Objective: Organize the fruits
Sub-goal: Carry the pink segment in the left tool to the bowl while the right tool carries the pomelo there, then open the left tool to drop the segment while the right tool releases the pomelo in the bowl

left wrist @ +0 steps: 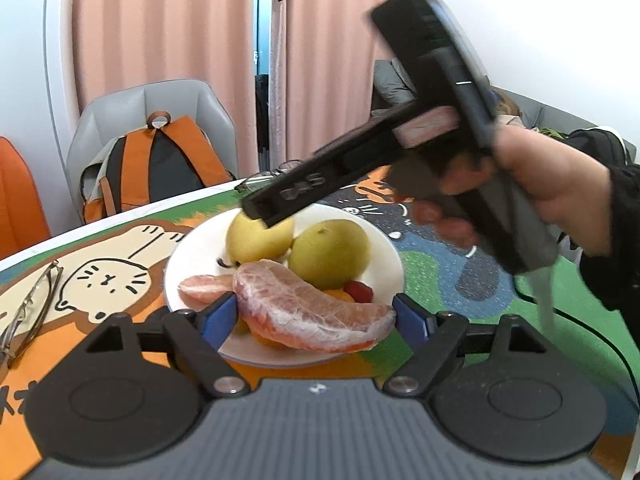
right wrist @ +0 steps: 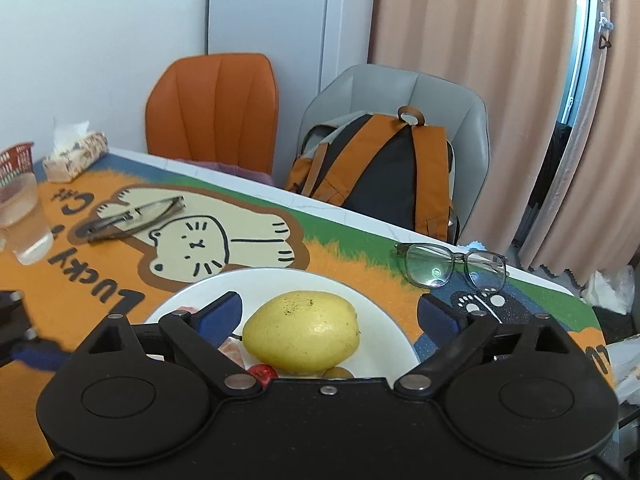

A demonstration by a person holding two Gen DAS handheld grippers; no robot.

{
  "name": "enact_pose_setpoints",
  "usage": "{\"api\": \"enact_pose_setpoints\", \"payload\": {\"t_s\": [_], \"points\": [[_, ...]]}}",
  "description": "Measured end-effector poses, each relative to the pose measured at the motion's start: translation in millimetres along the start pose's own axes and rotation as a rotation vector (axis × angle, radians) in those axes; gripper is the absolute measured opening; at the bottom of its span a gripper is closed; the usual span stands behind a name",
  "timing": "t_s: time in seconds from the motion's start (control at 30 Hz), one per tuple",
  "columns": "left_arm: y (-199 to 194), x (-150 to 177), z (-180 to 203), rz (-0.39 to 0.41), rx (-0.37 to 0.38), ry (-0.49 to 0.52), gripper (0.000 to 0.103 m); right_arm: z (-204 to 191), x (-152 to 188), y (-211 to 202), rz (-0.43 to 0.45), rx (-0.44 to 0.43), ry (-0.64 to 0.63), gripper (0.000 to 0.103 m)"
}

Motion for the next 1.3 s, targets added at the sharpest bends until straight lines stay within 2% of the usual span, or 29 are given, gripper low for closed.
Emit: {"api": "enact_pose_setpoints", "payload": {"t_s": [0.23, 0.37, 0.7, 0.97, 1.3], "points": [[10, -6, -13, -0.004, -0.029, -0.027, 0.082, 11, 2, -39, 0.057, -0.071, 0.039, 0.102], [19, -7, -17, -0.017, -0.038, -0.031, 0.082, 8, 8, -68, 0.104, -0.105, 0.020, 0.103], [37, -7, -23, -0.036, -0.065, -0.069, 0.083, -5, 46, -143, 0.224, -0.082, -0.038, 0.103], [50, -7, -29, -0.050, -0.098, -0.079, 0.083, -8, 79, -184, 0.231, -0.115, 0.019, 0.103], [61, -6, -35, -0.065, -0.131, -0.080, 0.084, 11, 111, -218, 0.200, -0.148, 0.175, 0.103]]}}
Point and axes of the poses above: each gripper's, at about its wrist camera, not at the fingertips, and y roughly the way its jaws point, z to its right, x to its underside, the point moved 8 cm from there along y, roughly the way its jaws point, and after that the axes turned 10 degrees about y, right-handed, at the moved point
